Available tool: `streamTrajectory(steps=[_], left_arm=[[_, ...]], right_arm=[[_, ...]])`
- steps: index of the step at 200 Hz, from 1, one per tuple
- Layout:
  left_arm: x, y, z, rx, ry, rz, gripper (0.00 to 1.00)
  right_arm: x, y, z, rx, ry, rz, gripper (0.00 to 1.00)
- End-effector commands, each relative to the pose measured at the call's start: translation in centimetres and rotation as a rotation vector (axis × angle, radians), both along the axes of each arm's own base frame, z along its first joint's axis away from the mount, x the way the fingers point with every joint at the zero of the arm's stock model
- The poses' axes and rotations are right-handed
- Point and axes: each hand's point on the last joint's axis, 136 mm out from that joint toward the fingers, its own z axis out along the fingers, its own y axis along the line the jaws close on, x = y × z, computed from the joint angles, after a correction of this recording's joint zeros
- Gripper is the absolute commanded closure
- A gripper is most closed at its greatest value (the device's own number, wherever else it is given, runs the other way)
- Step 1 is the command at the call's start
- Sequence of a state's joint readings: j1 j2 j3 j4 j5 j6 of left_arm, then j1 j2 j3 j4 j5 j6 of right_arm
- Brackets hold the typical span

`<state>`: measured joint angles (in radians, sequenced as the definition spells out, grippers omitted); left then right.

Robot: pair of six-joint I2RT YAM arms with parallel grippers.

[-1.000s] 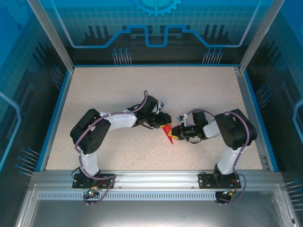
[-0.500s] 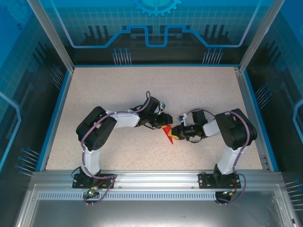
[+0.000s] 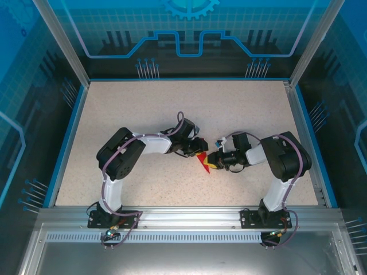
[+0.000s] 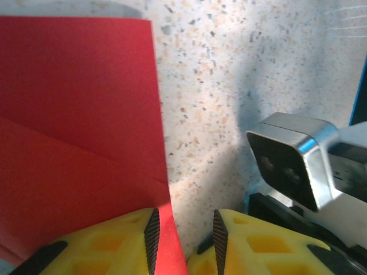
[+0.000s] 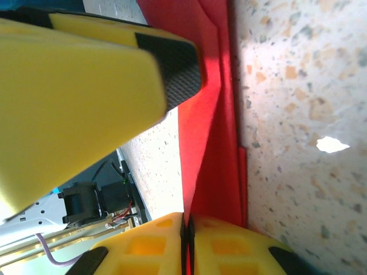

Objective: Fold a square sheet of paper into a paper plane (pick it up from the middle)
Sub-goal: Fold the wing for the fifth time at the center of the table.

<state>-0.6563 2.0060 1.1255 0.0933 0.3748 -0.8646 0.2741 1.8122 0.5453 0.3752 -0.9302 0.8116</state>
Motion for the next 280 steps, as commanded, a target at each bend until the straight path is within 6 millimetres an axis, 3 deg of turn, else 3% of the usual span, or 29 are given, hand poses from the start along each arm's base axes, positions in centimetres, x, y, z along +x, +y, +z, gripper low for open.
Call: streamTrajectory(steps=[1, 58, 142, 205, 280], left_arm=[[0.7, 0.9, -1.5, 0.060, 0.016, 0.029, 0.67], [0.4, 0.6, -1.7, 0.058, 0.025, -0.016, 0.67], [-0.7, 0.5, -2.6, 0.058, 0.069, -0.060, 0.67], [-0.9, 0.4, -3.1, 0.068, 0.092, -0.075, 0.67], [-1.4, 0.5, -3.4, 0.078, 0.112, -0.087, 0.67]], right_arm=[[-1.2, -1.4, -2.2, -0.103, 0.113, -0.047, 0.86], [-2.4, -1.7, -3.2, -0.167, 0.133, -0.031, 0.86], [-3.6, -1.7, -0.9, -0.224, 0.070, 0.024, 0.86], [-5.1, -3.1, -3.1, -0.389, 0.121, 0.052, 0.93], [-3.8, -2.1, 1.2, -0.374, -0.007, 0.023, 0.84]])
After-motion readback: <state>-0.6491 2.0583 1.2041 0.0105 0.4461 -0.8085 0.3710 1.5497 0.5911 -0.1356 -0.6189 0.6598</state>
